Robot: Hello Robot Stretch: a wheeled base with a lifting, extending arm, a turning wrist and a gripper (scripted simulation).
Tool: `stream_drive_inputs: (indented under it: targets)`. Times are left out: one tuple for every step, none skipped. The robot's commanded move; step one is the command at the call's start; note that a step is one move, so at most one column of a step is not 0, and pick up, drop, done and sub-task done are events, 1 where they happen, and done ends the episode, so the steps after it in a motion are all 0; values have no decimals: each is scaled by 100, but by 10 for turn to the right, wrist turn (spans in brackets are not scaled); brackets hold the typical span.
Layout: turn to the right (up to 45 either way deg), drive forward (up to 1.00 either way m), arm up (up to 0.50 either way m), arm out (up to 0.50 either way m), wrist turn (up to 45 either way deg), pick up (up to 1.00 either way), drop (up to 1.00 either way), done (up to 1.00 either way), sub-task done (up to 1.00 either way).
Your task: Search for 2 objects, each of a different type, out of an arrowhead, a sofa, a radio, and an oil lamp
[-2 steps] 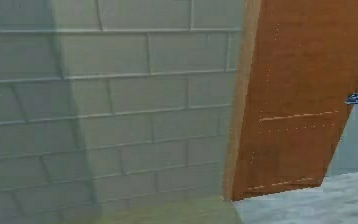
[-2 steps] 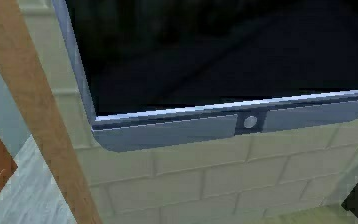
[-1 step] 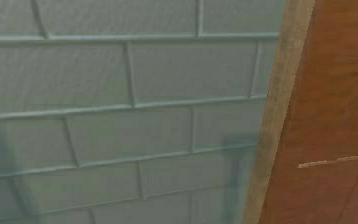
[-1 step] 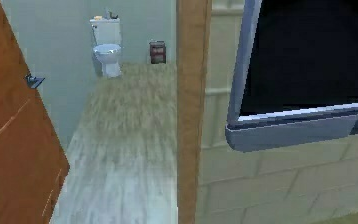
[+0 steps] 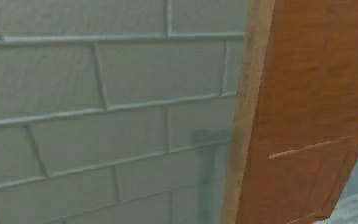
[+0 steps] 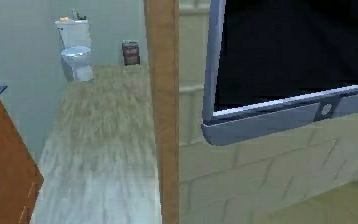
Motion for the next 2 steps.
stream_drive_inputs:
  targets:
    - [0, 40, 0, 0, 0, 0, 0, 0, 0]
    - [450, 0, 0, 0, 0, 0, 0, 0, 0]
